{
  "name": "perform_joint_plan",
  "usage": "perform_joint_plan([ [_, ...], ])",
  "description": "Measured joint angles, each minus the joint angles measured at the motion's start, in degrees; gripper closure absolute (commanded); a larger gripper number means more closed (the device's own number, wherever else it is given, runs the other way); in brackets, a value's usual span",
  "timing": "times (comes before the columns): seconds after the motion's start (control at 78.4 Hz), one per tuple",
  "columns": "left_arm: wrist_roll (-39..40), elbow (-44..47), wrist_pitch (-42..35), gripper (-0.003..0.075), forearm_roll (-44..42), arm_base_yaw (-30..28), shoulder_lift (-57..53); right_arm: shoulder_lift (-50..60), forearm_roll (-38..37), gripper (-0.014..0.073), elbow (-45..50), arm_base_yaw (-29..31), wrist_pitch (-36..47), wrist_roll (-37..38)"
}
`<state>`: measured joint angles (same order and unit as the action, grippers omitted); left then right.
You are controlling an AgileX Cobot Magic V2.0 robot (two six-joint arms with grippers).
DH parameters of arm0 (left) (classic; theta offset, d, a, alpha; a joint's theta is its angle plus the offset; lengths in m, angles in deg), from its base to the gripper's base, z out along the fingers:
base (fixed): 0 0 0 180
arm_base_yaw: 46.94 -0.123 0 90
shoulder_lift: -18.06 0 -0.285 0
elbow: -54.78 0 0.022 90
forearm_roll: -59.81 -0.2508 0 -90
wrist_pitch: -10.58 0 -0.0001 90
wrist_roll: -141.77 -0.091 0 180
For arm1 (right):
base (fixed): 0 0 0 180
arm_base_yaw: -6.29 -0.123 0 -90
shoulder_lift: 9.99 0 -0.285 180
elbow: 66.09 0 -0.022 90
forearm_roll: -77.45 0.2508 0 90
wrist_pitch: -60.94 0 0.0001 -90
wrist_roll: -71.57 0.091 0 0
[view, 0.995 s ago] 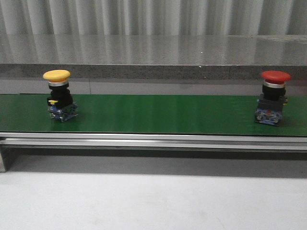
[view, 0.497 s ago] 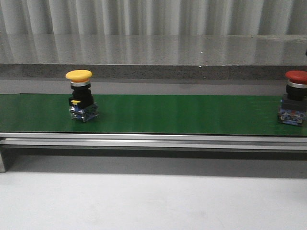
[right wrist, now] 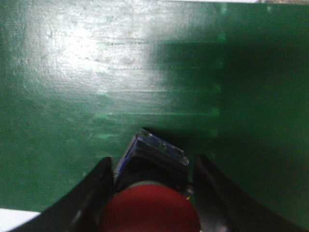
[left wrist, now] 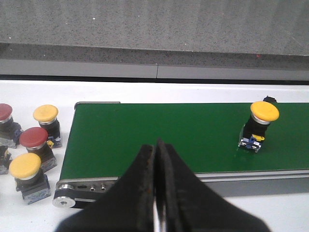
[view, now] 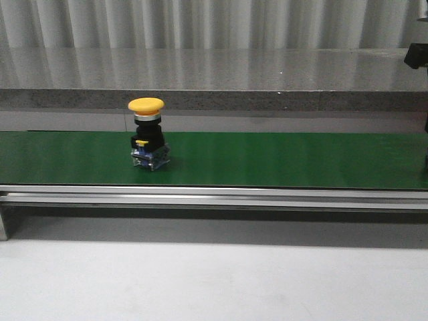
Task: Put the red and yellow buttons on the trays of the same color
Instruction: 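Grasp the red button at the belt's far end with the right gripper, then carry the red button into the red tray and open the right gripper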
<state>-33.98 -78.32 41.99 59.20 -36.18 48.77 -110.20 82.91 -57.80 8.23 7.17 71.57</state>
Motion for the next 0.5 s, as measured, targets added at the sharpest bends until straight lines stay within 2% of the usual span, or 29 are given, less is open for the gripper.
perform_joint_plan([
  [0.077,0.0,0.0,0.0,0.0741,0.0,0.0,0.0,0.0,-0.5,0.0407,-0.3,0.3,0.5,0.0],
  [0.319,0.0,0.0,0.1,0.0741,0.0,0.0,0.0,-0.4,-0.5,0.0408,-2.6,1.5,0.2,0.0],
  [0.497,0.0,0.0,0.1,0.0741,0.0,0.0,0.0,-0.5,-0.3,0.0408,-7.4,5.7,-0.6,-0.4],
])
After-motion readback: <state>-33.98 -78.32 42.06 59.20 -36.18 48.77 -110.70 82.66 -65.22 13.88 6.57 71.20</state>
